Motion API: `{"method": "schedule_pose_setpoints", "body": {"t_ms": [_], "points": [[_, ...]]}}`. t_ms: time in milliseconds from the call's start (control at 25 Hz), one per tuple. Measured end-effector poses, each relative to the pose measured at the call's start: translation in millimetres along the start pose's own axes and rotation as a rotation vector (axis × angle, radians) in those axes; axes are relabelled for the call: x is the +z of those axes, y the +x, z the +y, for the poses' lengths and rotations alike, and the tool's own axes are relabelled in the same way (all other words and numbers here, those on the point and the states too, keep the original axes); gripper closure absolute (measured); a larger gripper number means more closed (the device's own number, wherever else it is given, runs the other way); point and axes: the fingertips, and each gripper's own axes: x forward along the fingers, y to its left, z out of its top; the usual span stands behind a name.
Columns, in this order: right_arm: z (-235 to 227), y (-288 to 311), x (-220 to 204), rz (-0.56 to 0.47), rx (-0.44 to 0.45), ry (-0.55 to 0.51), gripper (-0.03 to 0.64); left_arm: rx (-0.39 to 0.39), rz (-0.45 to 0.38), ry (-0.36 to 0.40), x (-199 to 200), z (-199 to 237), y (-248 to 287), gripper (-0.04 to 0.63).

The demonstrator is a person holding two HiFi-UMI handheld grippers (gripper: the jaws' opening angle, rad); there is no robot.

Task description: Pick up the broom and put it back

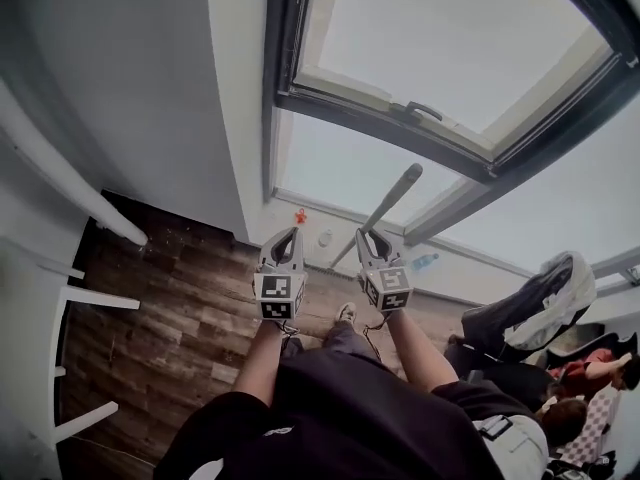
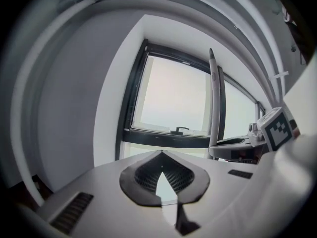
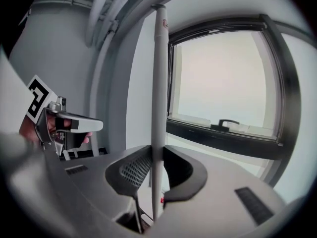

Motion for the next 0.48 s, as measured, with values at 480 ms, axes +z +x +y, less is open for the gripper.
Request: {"method": "schedule_pose_setpoints", "body": {"t_ms": [480], "points": [[49, 95, 0, 0.001, 0.144, 0.001, 0.528, 0.175, 0.07, -0.012, -32, 72, -25, 0.595]]}}
